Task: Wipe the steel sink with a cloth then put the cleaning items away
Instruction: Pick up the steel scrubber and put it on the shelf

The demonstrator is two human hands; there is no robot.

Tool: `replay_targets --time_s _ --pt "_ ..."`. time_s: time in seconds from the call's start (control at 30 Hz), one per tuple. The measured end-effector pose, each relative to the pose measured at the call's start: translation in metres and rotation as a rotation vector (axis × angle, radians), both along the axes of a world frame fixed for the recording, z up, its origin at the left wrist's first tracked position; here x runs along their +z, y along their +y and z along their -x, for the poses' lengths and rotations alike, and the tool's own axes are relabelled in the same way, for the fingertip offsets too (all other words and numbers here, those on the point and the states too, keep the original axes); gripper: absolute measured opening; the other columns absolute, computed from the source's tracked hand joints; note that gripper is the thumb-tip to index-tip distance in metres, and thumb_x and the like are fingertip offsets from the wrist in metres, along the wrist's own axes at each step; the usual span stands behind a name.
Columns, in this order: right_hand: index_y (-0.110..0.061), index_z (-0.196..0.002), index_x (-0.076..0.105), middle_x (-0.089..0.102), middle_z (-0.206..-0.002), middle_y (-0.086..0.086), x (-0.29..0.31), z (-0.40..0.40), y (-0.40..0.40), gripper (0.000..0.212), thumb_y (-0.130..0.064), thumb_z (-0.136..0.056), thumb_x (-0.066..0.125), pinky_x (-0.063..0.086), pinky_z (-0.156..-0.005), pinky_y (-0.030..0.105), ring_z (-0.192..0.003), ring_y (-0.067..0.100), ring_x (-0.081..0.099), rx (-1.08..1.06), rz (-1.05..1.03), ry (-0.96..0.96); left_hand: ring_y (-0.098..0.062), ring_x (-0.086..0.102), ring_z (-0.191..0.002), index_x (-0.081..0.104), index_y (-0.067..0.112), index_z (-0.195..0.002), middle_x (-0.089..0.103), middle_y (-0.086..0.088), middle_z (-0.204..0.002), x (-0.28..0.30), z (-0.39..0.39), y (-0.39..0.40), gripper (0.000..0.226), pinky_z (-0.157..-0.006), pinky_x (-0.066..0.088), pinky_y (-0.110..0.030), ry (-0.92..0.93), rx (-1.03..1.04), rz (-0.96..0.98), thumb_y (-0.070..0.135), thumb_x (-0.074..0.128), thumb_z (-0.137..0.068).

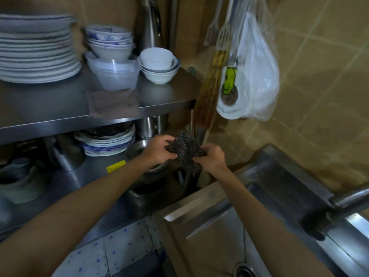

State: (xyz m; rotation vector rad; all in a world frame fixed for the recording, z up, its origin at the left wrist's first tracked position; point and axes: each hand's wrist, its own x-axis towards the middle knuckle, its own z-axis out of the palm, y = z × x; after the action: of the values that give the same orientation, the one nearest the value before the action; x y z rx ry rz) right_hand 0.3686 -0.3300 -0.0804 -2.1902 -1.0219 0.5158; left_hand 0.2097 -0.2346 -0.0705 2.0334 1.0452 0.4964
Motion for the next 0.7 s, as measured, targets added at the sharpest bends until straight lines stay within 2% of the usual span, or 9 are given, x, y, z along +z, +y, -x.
replay_targets --time_s 0.1,0.17,0.27,0.33,0.4,0.5,0.7 --pt "-0.011 -0.116 0.059 0.058 -0.11 0.004 0.017 0.01 0.019 0.045 -0.015 -0.075 0.078 0.049 -0.091 0.03 -0.107 0.02 0.057 0.034 -0.037 0.04 -0.014 0.059 -0.099 0.059 0.006 -0.123 0.065 -0.009 -0.112 0.014 0.014 0.011 0.059 -0.075 0.039 -0.013 -0.013 0.054 -0.061 0.007 0.081 -0.069" --pt "-0.011 -0.117 0.058 0.055 -0.11 0.004 0.028 0.016 0.032 0.046 -0.013 -0.075 0.078 0.05 -0.095 0.035 -0.108 0.021 0.056 0.054 -0.062 0.06 -0.014 0.06 -0.093 0.061 0.006 -0.12 0.066 -0.008 -0.106 0.023 0.022 0.02 0.056 -0.072 0.039 -0.014 -0.013 0.085 -0.101 0.008 0.082 -0.068" --pt "-0.012 -0.12 0.057 0.055 -0.119 0.005 0.041 0.024 0.051 0.048 -0.013 -0.076 0.077 0.046 -0.093 0.028 -0.113 0.021 0.052 0.095 -0.084 0.051 -0.012 0.059 -0.082 0.064 0.008 -0.116 0.066 -0.004 -0.094 0.034 0.033 0.033 0.054 -0.07 0.037 -0.013 -0.023 0.151 -0.127 0.009 0.083 -0.066" --pt "-0.013 -0.121 0.058 0.055 -0.121 0.004 0.047 0.03 0.064 0.049 -0.014 -0.076 0.078 0.045 -0.09 0.027 -0.114 0.021 0.052 0.115 -0.085 0.04 -0.018 0.063 -0.087 0.064 0.009 -0.117 0.069 -0.013 -0.099 0.04 0.041 0.043 0.057 -0.076 0.04 -0.016 -0.031 0.192 -0.136 0.011 0.085 -0.064" --pt "-0.013 -0.12 0.059 0.057 -0.122 0.005 0.052 0.039 0.078 0.049 -0.016 -0.075 0.079 0.046 -0.093 0.03 -0.113 0.021 0.054 0.125 -0.085 0.036 -0.021 0.065 -0.097 0.063 0.01 -0.119 0.069 -0.015 -0.103 0.046 0.051 0.053 0.059 -0.083 0.041 -0.019 -0.018 0.219 -0.149 0.014 0.085 -0.065" --pt "-0.011 -0.116 0.062 0.061 -0.119 0.007 0.058 0.053 0.1 0.048 -0.017 -0.072 0.081 0.048 -0.095 0.032 -0.112 0.022 0.057 0.135 -0.104 0.027 -0.022 0.065 -0.099 0.064 0.011 -0.119 0.069 -0.015 -0.105 0.056 0.066 0.068 0.057 -0.088 0.042 -0.021 -0.017 0.241 -0.158 0.014 0.084 -0.065" --pt "-0.011 -0.105 0.068 0.066 -0.108 0.006 0.074 0.069 0.139 0.037 -0.015 -0.07 0.081 0.045 -0.081 0.022 -0.102 0.019 0.062 0.107 -0.148 0.045 -0.012 0.06 -0.09 0.063 0.013 -0.12 0.068 -0.01 -0.107 0.072 0.081 0.106 0.057 -0.084 0.037 -0.013 -0.027 0.23 -0.153 0.015 0.083 -0.067"
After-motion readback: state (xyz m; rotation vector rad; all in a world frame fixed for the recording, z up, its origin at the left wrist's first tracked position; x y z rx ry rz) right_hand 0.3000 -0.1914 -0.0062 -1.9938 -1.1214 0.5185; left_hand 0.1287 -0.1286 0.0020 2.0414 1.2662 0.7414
